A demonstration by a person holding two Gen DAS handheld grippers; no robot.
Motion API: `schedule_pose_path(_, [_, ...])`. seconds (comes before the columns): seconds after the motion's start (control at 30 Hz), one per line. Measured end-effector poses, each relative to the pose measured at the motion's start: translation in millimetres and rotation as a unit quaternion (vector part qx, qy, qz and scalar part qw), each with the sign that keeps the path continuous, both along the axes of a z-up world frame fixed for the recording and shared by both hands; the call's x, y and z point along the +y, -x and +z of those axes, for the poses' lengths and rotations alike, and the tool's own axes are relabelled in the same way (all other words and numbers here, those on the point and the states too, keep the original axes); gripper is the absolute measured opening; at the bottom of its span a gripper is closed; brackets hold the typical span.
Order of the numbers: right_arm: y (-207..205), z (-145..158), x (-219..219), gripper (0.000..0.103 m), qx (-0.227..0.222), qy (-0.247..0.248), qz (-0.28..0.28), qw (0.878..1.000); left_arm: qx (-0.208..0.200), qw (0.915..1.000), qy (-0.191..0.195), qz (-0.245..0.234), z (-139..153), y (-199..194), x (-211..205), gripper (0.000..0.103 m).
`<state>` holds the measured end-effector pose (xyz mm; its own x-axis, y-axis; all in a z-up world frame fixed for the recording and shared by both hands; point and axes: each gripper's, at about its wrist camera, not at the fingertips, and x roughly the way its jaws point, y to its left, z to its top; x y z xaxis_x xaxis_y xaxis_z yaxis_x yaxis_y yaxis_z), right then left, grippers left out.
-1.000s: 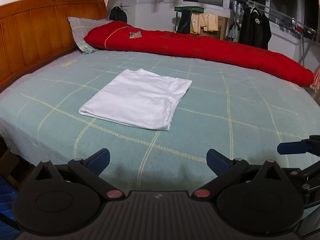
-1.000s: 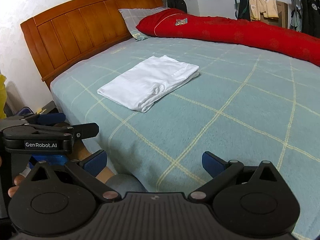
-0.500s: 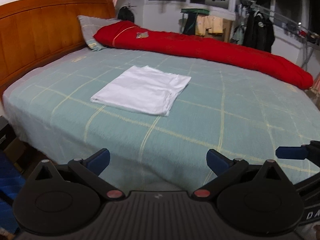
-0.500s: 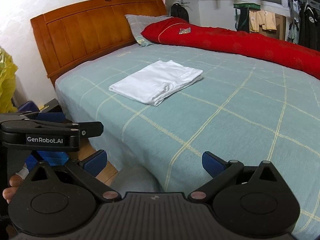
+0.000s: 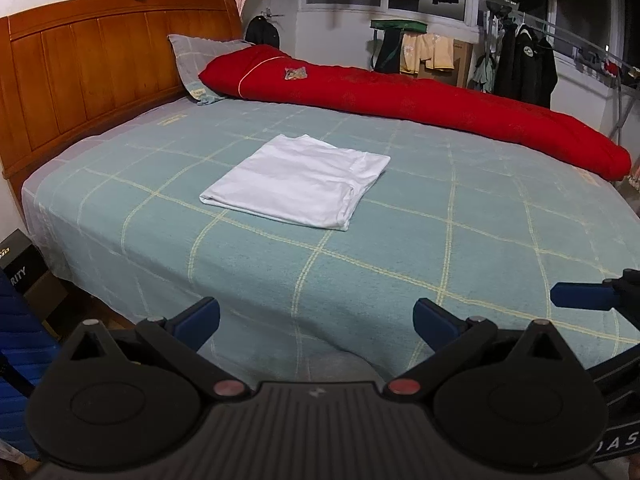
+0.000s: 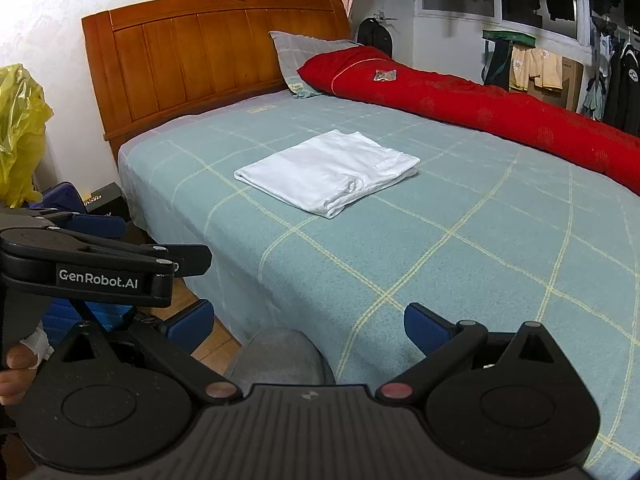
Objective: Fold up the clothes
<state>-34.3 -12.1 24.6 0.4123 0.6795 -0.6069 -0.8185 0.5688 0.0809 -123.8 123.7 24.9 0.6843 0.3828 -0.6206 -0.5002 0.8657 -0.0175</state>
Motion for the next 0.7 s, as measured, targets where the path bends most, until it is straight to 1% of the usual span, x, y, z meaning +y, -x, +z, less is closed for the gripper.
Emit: schedule_pose_path(0.7, [-0.4,-0.9,-0.3,0.103,0.002,0.0,-0.003,1.0,0.002,1.0,0.0,-0.003,-0.8,-1.0,-2.8,0.102])
